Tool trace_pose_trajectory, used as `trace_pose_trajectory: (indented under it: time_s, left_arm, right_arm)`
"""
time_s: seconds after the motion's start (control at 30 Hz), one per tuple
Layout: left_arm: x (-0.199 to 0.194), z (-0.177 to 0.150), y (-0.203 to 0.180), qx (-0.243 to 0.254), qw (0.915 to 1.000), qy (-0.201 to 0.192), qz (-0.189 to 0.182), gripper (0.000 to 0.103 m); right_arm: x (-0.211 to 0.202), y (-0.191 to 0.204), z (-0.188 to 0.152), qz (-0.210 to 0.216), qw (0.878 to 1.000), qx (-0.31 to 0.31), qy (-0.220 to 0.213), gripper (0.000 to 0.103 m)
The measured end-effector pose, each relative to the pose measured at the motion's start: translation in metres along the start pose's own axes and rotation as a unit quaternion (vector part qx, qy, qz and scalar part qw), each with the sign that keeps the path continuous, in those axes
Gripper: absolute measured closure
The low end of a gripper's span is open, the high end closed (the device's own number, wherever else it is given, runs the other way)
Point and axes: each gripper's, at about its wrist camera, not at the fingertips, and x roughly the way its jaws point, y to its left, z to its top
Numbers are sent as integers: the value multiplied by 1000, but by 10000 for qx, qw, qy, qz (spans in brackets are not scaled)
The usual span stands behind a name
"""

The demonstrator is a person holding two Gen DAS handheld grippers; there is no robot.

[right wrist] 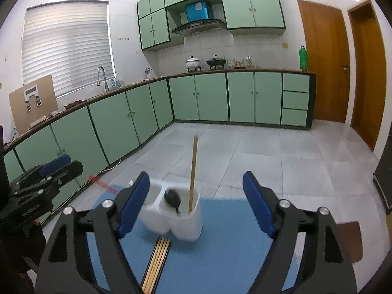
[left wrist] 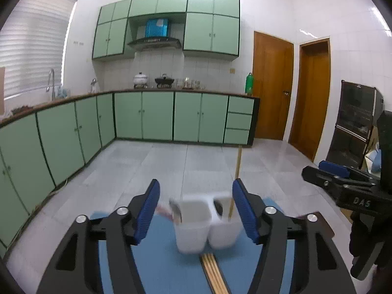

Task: Organize utensils
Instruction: 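Open both tools to release the chopsticks in the holder, then withdraw both tools from the holder back over the mat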

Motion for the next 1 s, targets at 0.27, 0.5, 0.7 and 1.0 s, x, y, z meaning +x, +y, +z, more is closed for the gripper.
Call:
trace_pose_trajectory:
  time_s: [0.27, 0.5, 0.7, 1.0]
  left_arm:
    - [-24, -94, 5, -183, 9965, 787, 191, 39]
    - [-25, -158, 14, -409, 9874, 1486, 360, 39]
    - [-24, -193, 10, -376, 9803, 1875, 487, 39]
    - [-27, -213, 7, -330, 9750, 2124, 559, 39]
  right_arm:
    - [-23, 14, -93, -133, 9985, 124, 514, 22]
    - [-22, 28, -161, -113, 9930, 295, 1136, 22]
    - [-20, 42, -192, -114, 9887, 257, 1473, 22]
    - [-14, 59, -215, -45, 9831, -33, 1832, 22]
